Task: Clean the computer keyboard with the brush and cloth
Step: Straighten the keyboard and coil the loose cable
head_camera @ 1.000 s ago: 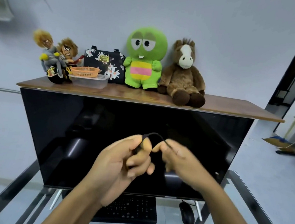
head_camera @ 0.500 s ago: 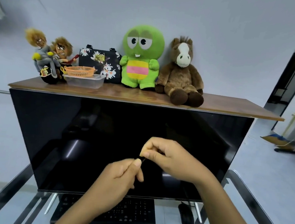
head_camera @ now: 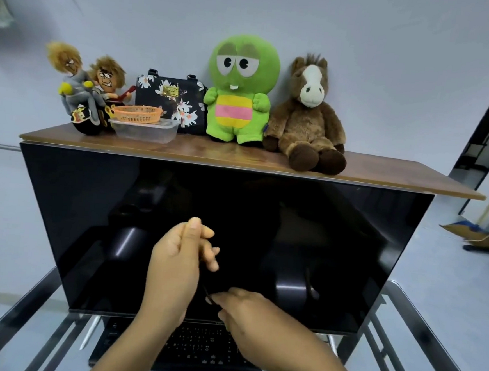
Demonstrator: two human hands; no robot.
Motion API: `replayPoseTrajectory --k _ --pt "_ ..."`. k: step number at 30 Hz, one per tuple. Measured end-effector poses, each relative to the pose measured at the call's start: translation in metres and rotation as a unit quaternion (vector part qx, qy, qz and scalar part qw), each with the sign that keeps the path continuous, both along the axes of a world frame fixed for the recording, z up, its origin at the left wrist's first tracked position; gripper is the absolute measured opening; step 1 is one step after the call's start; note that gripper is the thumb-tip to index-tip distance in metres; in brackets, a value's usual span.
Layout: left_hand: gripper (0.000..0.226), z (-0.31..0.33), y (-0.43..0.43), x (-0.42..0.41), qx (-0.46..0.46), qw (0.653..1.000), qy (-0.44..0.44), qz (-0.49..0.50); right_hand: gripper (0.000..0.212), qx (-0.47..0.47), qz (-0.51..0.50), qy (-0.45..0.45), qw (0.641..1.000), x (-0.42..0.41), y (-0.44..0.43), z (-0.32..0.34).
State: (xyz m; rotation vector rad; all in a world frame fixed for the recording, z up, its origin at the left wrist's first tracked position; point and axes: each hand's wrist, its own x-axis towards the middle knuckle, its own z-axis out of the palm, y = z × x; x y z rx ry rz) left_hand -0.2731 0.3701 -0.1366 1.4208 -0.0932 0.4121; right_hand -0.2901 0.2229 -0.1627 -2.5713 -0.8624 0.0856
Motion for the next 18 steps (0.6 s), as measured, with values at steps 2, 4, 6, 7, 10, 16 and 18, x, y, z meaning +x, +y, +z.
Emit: replayPoseTrajectory --k 2,4,6,7,10,16,18 --pt "0.031 -0.012 0.002 0.007 0.178 0.983 -0.039 0.007 0.026 -0.006 0.002 -0.045 0.999 -0.004 -0.003 0.016" --pt "0.039 -0.023 0.002 0.005 0.284 0.957 -0.032 -0.053 0.017 0.052 0.025 -0.088 0.994 -0.003 -0.01 0.039" --pt "0.055 -0.029 -0.002 -0.003 0.247 0.952 0.027 -0.182 0.006 0.133 0.022 -0.101 0.986 0.004 -0.023 0.059" --pt "0.059 -0.027 -0.006 -0.01 0.172 0.951 0.067 -0.249 0.004 0.176 0.011 -0.083 0.981 0.009 -0.03 0.065" --pt "0.058 -0.012 -0.016 -0.028 -0.08 0.919 0.144 -0.359 0.008 0.328 -0.008 0.015 0.945 0.021 -0.036 0.067" --pt "0.049 0.004 -0.028 -0.03 -0.313 0.862 0.203 -0.343 0.011 0.513 -0.08 0.162 0.839 0.017 -0.018 0.023" --pt "0.048 0.0 -0.027 -0.023 -0.308 0.881 0.201 -0.296 0.021 0.502 -0.107 0.18 0.839 0.011 -0.018 0.015"
